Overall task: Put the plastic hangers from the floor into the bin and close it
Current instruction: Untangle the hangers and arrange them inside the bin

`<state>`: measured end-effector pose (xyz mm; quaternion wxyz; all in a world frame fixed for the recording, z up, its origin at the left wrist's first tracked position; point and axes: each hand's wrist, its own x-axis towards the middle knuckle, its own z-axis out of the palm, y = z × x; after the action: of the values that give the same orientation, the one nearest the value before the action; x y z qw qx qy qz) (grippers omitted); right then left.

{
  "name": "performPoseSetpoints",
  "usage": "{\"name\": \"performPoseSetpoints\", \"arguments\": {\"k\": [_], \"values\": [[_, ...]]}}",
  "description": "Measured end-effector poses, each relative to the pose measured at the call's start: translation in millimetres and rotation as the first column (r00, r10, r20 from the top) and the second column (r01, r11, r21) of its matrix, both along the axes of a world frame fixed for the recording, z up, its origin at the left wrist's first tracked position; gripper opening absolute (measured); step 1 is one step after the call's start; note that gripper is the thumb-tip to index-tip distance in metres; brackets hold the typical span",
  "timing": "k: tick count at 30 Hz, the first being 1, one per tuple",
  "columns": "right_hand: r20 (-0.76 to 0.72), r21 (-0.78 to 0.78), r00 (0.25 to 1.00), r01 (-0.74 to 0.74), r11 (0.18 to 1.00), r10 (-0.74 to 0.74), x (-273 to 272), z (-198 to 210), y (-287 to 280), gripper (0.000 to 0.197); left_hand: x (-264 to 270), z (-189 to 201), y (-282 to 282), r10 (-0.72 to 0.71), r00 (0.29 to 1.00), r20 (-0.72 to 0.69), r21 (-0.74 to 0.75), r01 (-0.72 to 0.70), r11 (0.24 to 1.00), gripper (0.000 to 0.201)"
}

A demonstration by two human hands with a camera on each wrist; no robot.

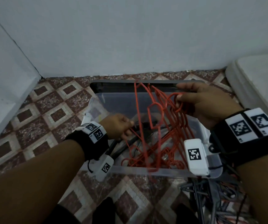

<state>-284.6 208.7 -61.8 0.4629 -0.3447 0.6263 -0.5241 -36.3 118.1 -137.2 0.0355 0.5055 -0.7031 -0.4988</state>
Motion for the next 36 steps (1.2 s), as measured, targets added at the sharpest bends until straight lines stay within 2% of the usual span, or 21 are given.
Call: {"name": "performPoseSetpoints", "arguments": {"k": [3,6,8,11,16,18,21,23,26,29,31,32,36], "values": [[-0.095,0.045,0.995,-0.034,0.998,0.039,-1,-3,0,0.025,6,-20,-16,-0.194,0.924,0.329,-0.021,0.213,0.977,0.031],[-0.192,0.084,0.978,-0.064,0.994,0.079,-5,-8,-1,0.029,-2,-51,-35,-0.242,0.82,0.519,-0.046,0.309,0.95,0.016],[-0.221,0.099,0.973,-0.047,0.994,0.068,-10,-11,-2,0.028,-13,-73,-46,-0.281,0.733,0.62,-0.086,0.419,0.904,0.015],[-0.229,0.094,0.972,-0.03,0.995,0.051,-17,-15,-3,0.027,-30,-108,-58,-0.339,0.625,0.704,-0.095,0.555,0.826,0.031],[-0.227,0.065,0.974,-0.012,0.998,0.026,-20,-18,-7,0.024,-58,-168,-62,-0.516,0.402,0.757,0.018,0.775,0.631,0.017],[-0.247,0.071,0.969,-0.014,0.997,0.031,-21,-18,-9,0.025,-66,-191,-59,-0.553,0.327,0.766,0.091,0.797,0.598,0.023],[-0.269,0.064,0.963,-0.009,0.998,0.026,-21,-18,-11,0.025,-66,-222,-52,-0.522,0.34,0.782,0.112,0.747,0.655,0.042],[-0.296,0.065,0.955,-0.009,0.998,0.028,-21,-18,-10,0.025,-60,-236,-50,-0.526,0.325,0.786,0.118,0.756,0.643,0.055],[-0.307,0.075,0.951,-0.012,0.997,0.035,-22,-17,-8,0.024,-54,-240,-51,-0.507,0.381,0.773,0.056,0.755,0.653,0.054],[-0.307,0.057,0.952,0.026,0.998,-0.007,-21,-17,-10,0.025,-54,-218,-54,-0.455,0.492,0.742,-0.118,0.764,0.634,0.048],[-0.31,0.042,0.95,0.05,0.998,-0.035,-21,-16,-10,0.024,-53,-187,-55,-0.394,0.594,0.701,-0.263,0.729,0.631,0.041],[-0.317,0.037,0.948,0.054,0.998,-0.04,-22,-16,-10,0.024,-51,-171,-57,-0.35,0.617,0.705,-0.317,0.716,0.622,0.038],[-0.316,0.026,0.948,0.044,0.999,-0.034,-21,-13,-8,0.022,-32,-101,-57,-0.217,0.59,0.778,-0.381,0.717,0.584,0.016]]}}
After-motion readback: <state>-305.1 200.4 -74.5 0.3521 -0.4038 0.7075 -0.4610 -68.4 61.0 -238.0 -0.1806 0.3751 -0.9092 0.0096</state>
